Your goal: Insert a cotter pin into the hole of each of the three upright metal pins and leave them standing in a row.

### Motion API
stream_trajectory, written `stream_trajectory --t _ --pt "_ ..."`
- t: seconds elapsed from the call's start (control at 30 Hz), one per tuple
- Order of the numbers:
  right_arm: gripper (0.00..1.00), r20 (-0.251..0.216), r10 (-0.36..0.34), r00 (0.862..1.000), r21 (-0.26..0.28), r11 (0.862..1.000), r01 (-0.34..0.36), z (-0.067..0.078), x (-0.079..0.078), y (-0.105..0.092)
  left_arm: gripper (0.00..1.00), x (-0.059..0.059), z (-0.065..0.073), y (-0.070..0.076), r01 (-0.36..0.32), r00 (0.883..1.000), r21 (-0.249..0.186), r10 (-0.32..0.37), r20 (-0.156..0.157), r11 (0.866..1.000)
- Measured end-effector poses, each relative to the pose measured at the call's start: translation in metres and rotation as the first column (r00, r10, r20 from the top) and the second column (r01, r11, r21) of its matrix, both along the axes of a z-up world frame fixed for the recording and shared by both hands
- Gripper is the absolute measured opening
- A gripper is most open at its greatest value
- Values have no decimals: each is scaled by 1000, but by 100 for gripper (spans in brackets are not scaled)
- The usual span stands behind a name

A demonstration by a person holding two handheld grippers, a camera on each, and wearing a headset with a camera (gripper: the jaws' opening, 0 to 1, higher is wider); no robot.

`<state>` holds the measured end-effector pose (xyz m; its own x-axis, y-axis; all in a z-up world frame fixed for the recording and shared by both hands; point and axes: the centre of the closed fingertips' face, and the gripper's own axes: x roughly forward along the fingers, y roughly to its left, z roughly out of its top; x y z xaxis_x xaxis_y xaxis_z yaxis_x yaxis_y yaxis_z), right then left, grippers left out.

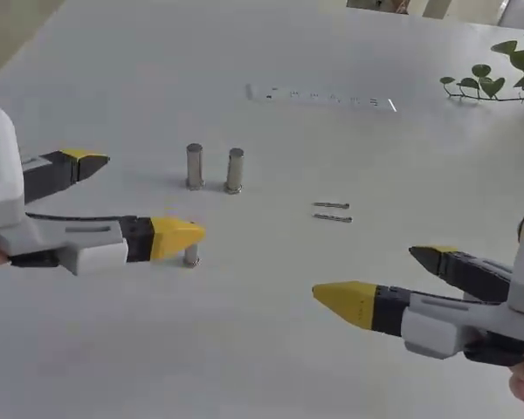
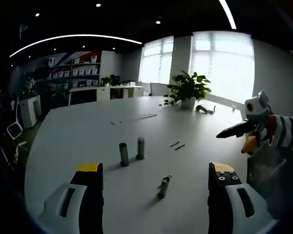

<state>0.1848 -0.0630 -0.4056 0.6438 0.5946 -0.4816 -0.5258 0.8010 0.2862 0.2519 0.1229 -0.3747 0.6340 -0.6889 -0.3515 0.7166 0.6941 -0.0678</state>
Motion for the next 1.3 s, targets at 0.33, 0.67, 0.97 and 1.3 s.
stream_trajectory --t 0.33,0.67,0.97,1.3 --pt "95 -21 -9 1000 -29 1000 9 -7 -2 -7 82 43 -4 -10 82 996 112 -86 26 990" --pt "95 -17 -19 1000 -62 998 18 -10 -2 -12 73 75 -22 -22 109 994 151 -111 3 982" --pt "95 -45 -10 999 -86 996 6 -17 -6 -13 57 88 -37 -21 44 995 48 -40 -88 998" --pt "95 -57 4 998 -71 997 -8 -18 -7 -7 48 98 -58 -23 21 996 118 -10 -88 993"
